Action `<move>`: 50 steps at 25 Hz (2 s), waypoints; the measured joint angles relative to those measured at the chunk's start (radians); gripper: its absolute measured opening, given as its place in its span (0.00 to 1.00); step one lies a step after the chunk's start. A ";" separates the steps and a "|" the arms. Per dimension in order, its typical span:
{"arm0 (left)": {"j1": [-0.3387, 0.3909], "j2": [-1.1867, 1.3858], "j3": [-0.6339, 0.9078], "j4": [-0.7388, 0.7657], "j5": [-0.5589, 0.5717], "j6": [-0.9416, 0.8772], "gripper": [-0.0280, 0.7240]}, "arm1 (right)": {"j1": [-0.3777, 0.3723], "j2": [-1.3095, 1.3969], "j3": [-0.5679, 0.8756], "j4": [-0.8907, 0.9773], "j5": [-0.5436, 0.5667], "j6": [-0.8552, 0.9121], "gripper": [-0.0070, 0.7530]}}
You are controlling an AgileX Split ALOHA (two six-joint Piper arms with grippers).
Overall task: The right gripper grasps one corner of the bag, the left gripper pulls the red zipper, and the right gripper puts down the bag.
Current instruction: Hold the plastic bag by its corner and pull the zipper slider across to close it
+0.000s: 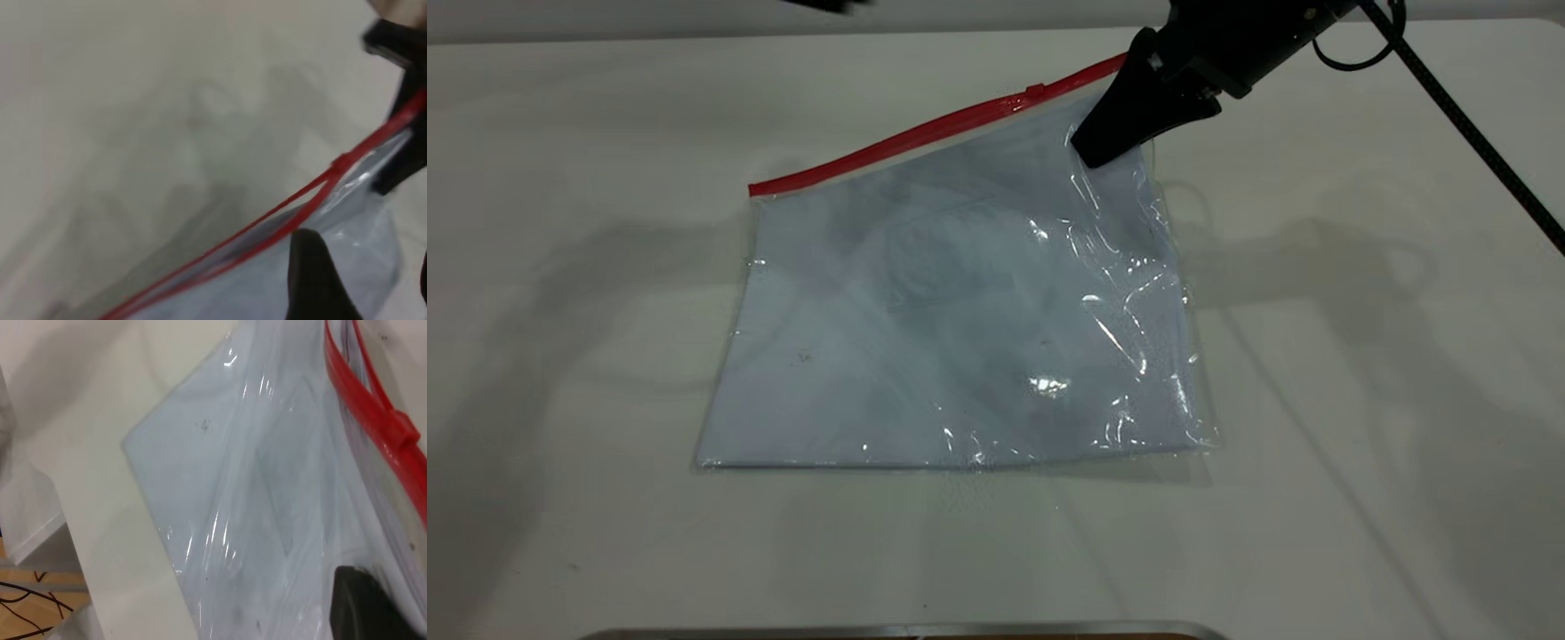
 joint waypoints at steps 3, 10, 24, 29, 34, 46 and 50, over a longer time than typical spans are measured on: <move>-0.040 0.109 -0.142 0.047 0.094 -0.034 0.63 | 0.005 0.000 0.000 0.001 -0.001 -0.002 0.05; -0.102 0.266 -0.373 0.109 0.177 -0.114 0.63 | 0.006 0.000 0.000 0.002 0.004 -0.006 0.05; -0.156 0.318 -0.421 0.105 0.175 -0.132 0.63 | 0.006 0.000 0.000 0.002 0.009 -0.007 0.05; -0.156 0.322 -0.421 0.089 0.155 -0.126 0.63 | 0.006 0.000 0.000 0.002 0.011 -0.007 0.05; -0.156 0.331 -0.421 0.089 0.157 -0.126 0.56 | 0.006 0.000 0.000 0.002 0.011 -0.007 0.05; -0.157 0.334 -0.422 0.084 0.164 -0.119 0.22 | 0.006 0.000 0.000 0.005 0.010 -0.008 0.05; -0.157 0.334 -0.422 0.079 0.164 -0.101 0.14 | 0.001 0.000 0.000 0.009 0.011 -0.008 0.05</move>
